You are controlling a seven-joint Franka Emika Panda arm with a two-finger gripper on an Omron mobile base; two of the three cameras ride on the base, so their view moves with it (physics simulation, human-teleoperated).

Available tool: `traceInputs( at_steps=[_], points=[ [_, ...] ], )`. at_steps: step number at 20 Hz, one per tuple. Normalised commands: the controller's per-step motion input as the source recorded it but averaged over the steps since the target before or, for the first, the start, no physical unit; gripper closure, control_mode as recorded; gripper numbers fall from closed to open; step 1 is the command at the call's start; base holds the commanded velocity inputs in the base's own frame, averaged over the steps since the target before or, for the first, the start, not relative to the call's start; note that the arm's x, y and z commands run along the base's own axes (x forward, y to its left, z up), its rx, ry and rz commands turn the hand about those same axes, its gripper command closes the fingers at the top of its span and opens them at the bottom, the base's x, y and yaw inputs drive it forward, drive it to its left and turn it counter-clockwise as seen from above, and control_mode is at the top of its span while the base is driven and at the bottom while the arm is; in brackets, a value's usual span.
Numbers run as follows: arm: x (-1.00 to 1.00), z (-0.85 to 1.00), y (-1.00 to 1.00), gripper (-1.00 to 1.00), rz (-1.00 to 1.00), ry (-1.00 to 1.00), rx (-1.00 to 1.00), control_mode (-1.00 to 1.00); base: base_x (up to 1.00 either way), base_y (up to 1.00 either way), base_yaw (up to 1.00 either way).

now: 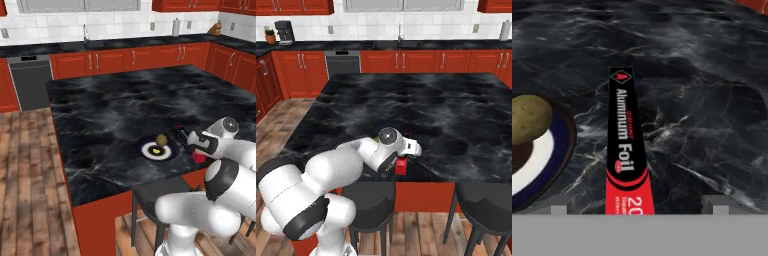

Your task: Retrieve the tupperware and aluminum foil from the cabinet and place them on the dining counter near the plate with lemon wedge and potato to prepare for storing leftovers.

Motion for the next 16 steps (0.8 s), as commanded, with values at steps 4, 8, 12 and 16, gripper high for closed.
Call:
traceInputs(
  at_steps=[4,8,12,16],
  points=[
    [-0.52,1.0,0.19,-1.0,0.05,-0.05,-0.02,-1.0,0.0,0.0,0.0],
    [-0.83,1.0,0.49,-1.0,0.12,0.04,-0.02,-1.0,0.0,0.0,0.0],
    [-0.93,0.86,0.51,-1.0,0.12,0.05,-0.01,-1.0,0.0,0.0,0.0],
    [-0.83,0.39,0.67,-1.0,0.08,0.09,-0.06,-1.0,0.0,0.0,0.0]
  ],
)
